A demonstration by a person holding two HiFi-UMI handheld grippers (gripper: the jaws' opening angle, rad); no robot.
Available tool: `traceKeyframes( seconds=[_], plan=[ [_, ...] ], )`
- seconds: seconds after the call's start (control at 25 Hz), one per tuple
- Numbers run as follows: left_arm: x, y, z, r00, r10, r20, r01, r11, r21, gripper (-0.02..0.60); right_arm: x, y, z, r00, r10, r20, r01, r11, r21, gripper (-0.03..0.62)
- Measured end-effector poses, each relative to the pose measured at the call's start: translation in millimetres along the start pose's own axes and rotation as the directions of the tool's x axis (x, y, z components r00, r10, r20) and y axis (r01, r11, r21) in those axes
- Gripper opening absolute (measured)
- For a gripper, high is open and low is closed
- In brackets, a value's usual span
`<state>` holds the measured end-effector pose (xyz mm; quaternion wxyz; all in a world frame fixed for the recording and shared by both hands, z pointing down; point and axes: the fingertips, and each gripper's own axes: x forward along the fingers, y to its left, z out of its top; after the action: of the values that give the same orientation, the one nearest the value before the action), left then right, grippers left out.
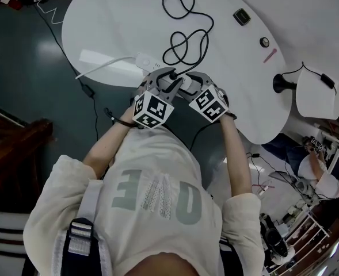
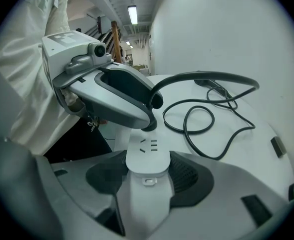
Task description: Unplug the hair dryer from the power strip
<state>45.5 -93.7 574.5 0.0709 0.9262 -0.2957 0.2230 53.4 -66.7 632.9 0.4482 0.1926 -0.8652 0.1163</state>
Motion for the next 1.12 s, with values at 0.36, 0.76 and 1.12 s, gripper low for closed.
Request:
traceKeyframes(
  seconds=[0.36, 0.76, 1.12],
  plan=[
    [9, 1, 3, 1.000, -0.005, -0.010, 0.004, 0.998, -0.069, 0.060, 0, 1, 0, 1.000, -0.003, 0.007, 0.003, 1.000, 0.005, 0.259],
    [10, 3, 13, 1.000, -0.018, 0.001, 0.018, 0.996, -0.088, 0.054, 0, -3, 0, 0.998, 0.019, -0.060, -0.020, 0.999, -0.026, 0.259],
    [2, -6, 40, 0.992, -0.091, 0.090, 0.088, 0.995, 0.036, 0.052, 2, -2, -1, 0.993, 0.045, -0.108, -0.047, 0.999, -0.022, 0.259]
  ],
)
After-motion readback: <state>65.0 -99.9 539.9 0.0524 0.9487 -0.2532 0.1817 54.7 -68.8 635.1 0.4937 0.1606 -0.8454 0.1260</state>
